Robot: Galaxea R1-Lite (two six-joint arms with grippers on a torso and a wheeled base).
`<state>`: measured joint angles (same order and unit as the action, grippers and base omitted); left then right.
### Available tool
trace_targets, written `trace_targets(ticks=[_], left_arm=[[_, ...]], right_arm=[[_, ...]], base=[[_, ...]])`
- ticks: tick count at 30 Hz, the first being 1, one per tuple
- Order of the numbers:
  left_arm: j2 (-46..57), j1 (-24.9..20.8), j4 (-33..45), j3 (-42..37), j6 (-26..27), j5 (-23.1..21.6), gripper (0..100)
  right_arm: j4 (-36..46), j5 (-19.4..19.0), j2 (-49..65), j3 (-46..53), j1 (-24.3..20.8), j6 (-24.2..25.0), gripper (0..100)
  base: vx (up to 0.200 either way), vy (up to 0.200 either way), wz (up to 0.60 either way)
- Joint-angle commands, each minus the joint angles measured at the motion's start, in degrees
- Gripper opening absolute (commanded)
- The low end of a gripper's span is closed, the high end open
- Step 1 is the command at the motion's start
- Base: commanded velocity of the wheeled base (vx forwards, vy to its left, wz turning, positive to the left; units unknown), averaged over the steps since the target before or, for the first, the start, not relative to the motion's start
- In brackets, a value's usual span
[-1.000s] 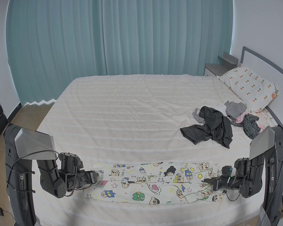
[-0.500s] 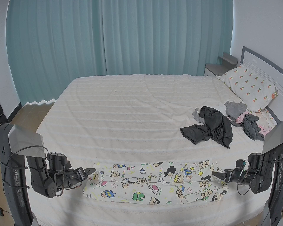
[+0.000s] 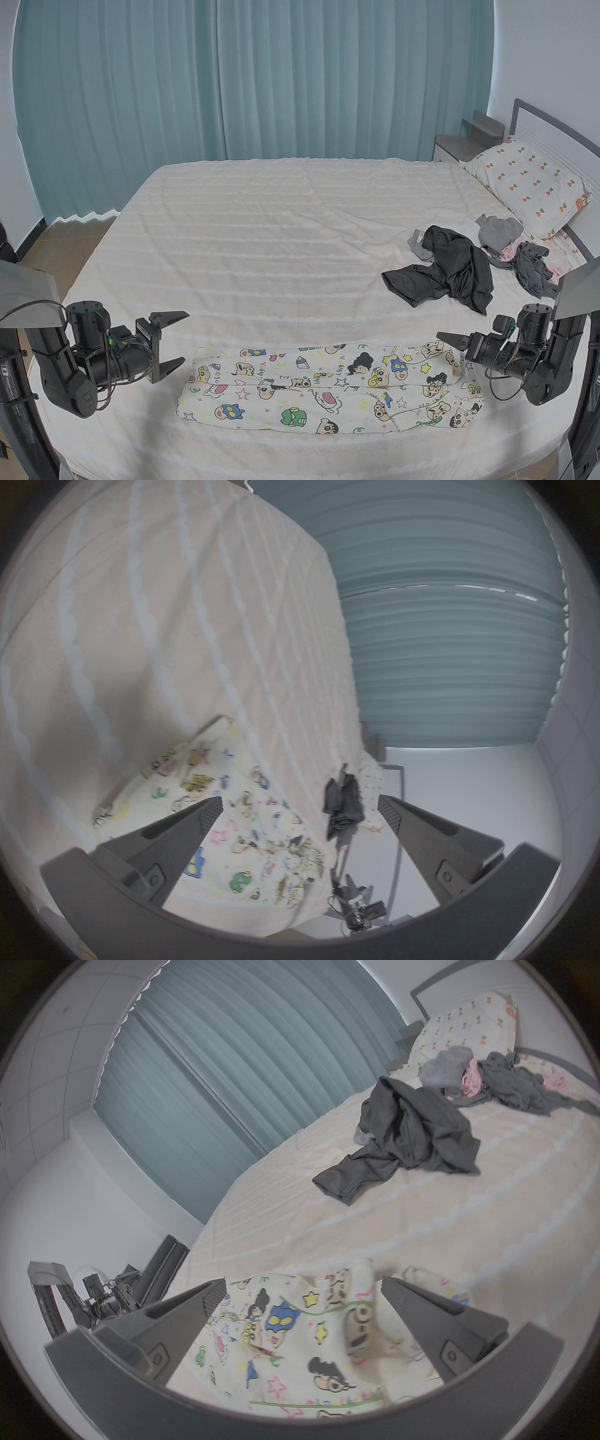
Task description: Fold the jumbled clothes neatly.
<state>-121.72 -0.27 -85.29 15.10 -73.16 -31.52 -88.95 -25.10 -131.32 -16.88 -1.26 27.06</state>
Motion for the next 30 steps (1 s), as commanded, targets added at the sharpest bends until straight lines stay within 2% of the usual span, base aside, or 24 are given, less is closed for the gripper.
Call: trace_targets(ticks=[1, 3, 7, 16, 30], left_arm=[[-1.3, -0.9, -4.7, -4.8, 6.6, -1.6, 100], [-1.9, -2.0, -4.7, -5.4, 8.6, -1.1, 100], [-1.9, -2.0, -4.7, -6.1, 9.1, -1.0, 100], [-1.9, -2.0, -4.7, -6.4, 9.2, -1.3, 100], [-2.6, -2.1, -4.7, -6.3, 11.2, -1.4, 100]], right_arm=[[-0.8, 3.7, -3.0, 0.4, -2.5, 1.5, 100], [-0.7, 3.8, -3.4, 0.4, -2.0, 1.6, 100], [-0.7, 3.7, -4.1, 0.0, -0.4, 1.5, 100], [-0.7, 1.1, -6.3, -0.3, -0.9, 1.4, 100], [-0.8, 1.1, -5.9, -1.8, -1.0, 1.5, 100]], base=[[0.000, 0.000, 0.00], [0.000, 0.000, 0.00], [0.000, 0.000, 0.00], [0.000, 0.000, 0.00], [0.000, 0.000, 0.00]])
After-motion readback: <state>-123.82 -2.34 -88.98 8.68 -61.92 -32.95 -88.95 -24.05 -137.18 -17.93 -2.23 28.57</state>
